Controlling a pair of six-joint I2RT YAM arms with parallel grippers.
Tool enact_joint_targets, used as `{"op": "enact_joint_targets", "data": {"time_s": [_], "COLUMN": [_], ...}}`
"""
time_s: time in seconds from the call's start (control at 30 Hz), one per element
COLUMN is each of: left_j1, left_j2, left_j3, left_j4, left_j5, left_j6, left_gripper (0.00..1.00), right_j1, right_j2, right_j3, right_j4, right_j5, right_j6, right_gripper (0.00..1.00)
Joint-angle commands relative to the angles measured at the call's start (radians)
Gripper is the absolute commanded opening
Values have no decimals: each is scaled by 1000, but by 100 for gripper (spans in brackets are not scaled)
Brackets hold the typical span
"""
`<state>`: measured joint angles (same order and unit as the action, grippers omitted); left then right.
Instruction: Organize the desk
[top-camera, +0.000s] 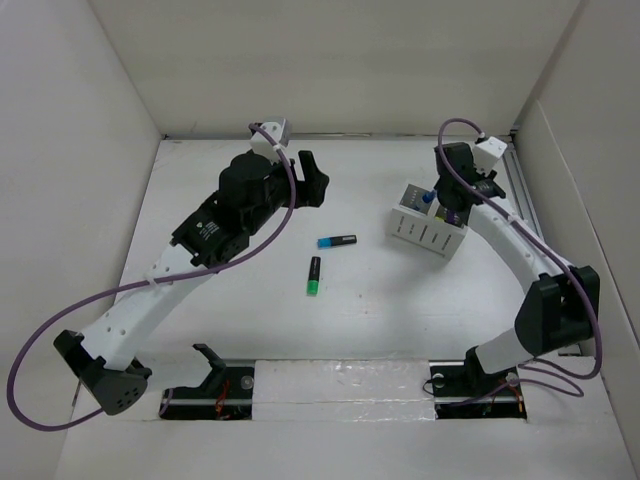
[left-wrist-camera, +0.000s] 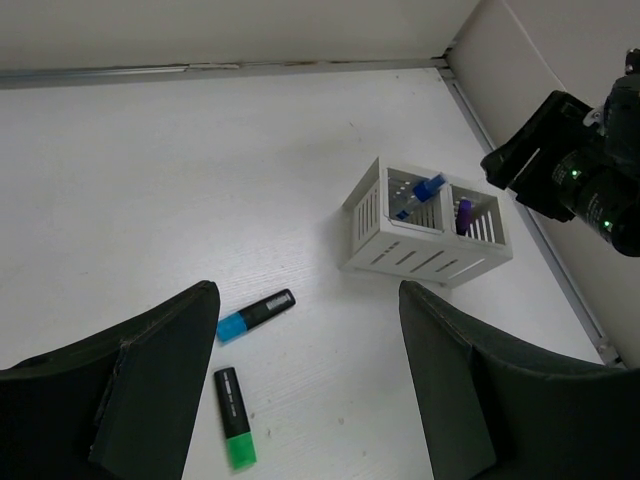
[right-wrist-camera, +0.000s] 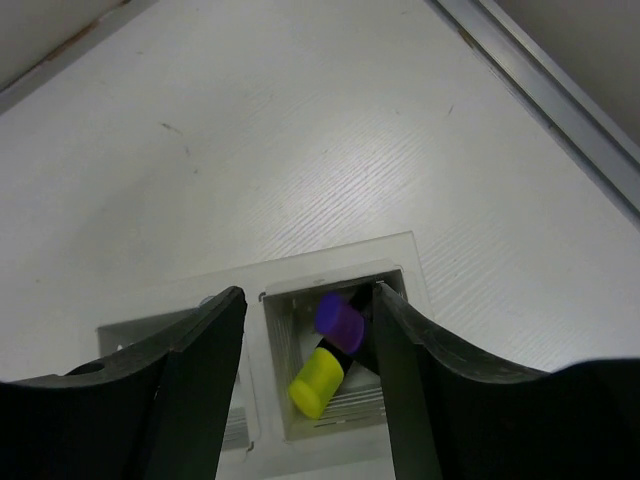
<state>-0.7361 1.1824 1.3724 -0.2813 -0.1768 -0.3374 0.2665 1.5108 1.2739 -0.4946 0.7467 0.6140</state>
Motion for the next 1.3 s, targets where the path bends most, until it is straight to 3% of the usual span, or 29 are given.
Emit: {"op": "enact_joint_targets", "data": {"time_s": [0.0,0.27,0.3,0.37,0.4,0.5,0.67,0.77,1.0,1.27], "left_j1": [-2,-2,-2,-2,-2,-2,-2,-2,-2,-2], "left_j2": [-1,-6,-7,-6,-6,-12,-26,-40,-119,-196], "left_j3": [51,65,68,86,93,120,166,198,209,125], "left_j4": [21,16,13,11,7,2,-7,-12,-48,-67], "left_j5": [-10,-36,-47,-62,-79,-114,-124,-119,-139,-156], "left_j6": [6,15,20,35,41,57,52,35,-3,-18], "left_gripper": [69,69,69,69,69,69,69,69,70,71], "right_j1": [11,65,95,135,183,272,468,549,631,640], "right_j2": [-64,-138,-146,-158,-161,-146,-83,-5,224,387], "right_j3": [4,16,16,13,10,5,24,48,180,272], "right_j4": [-2,-21,-21,-15,-10,-1,45,59,15,-61], "right_j5": [-30,-110,-125,-188,-213,-268,-348,-380,-444,-445], "right_j6": [4,0,-3,0,1,16,38,47,44,81], "right_gripper": [59,56,47,39,27,7,3,11,66,70]}}
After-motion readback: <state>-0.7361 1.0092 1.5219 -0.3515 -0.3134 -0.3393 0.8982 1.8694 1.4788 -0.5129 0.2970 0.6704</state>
